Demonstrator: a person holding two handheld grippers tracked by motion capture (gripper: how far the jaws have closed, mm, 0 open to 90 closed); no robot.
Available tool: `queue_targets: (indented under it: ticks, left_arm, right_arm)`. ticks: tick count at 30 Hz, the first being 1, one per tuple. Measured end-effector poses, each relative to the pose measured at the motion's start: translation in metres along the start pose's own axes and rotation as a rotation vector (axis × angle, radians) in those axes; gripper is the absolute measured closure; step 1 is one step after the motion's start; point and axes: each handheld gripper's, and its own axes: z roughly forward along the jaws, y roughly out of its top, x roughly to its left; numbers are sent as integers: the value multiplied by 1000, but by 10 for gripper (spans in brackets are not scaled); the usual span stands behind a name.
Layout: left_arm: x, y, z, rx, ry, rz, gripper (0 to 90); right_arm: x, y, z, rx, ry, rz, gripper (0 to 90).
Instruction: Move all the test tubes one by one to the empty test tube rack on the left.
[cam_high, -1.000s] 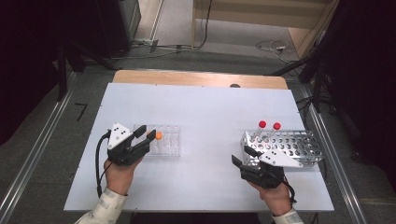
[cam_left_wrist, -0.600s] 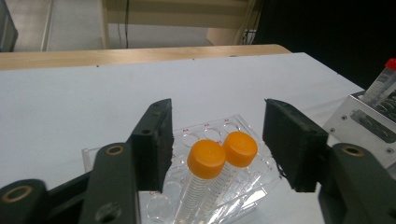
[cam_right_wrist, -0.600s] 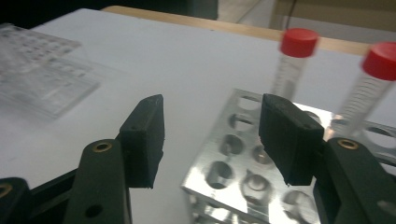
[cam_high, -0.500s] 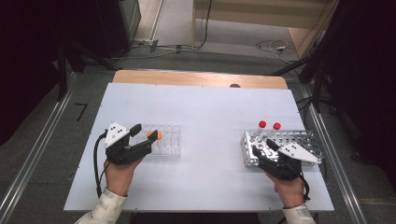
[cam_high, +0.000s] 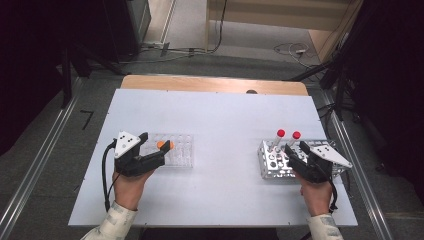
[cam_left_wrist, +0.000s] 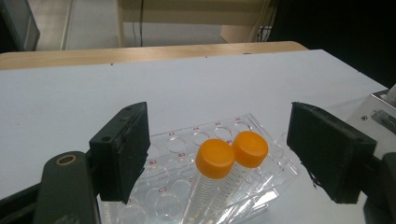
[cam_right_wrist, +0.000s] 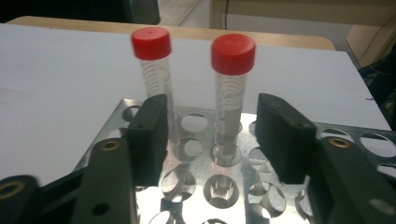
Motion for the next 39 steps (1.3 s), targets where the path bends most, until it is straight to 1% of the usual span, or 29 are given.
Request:
queue_targets:
  ticks: [2, 9, 11, 16, 18, 22, 25, 28, 31, 34, 39]
  left_arm:
    - [0, 0, 0, 0, 2, 3, 217]
    - [-1, 0, 0, 0, 3, 5, 217]
    - [-1, 0, 0, 1, 3, 5, 217]
    - [-1, 0, 0, 3, 1, 8, 217]
    - [-2, -1, 1, 4, 0, 7, 218]
    - [-2, -1, 1, 9, 2, 11, 218]
    - [-3, -1, 1, 4, 2, 7, 217]
    - [-3, -1, 1, 2, 5, 9, 216]
    - [-3, -1, 0, -4, 20, 20, 201]
    - [-3, 0, -1, -9, 22, 18, 197]
    - [-3, -1, 0, -8, 23, 19, 196]
  right_arm:
    - [-3, 2, 5, 12, -4, 24, 501]
    - [-4, 4, 17, 40, -24, 22, 592]
    - [-5, 5, 19, 45, -31, 36, 613]
    - [-6, 6, 21, 61, -39, 36, 666]
    - [-4, 7, 22, 68, -40, 28, 689]
    - [-4, 7, 23, 71, -43, 24, 711]
    - [-4, 9, 21, 59, -44, 27, 715]
    - [-3, 13, 16, 36, -50, 17, 716]
    - [1, 18, 10, 10, -66, -10, 718]
    - [3, 21, 5, -10, -79, -31, 719]
    - [3, 30, -9, -57, -74, -24, 719]
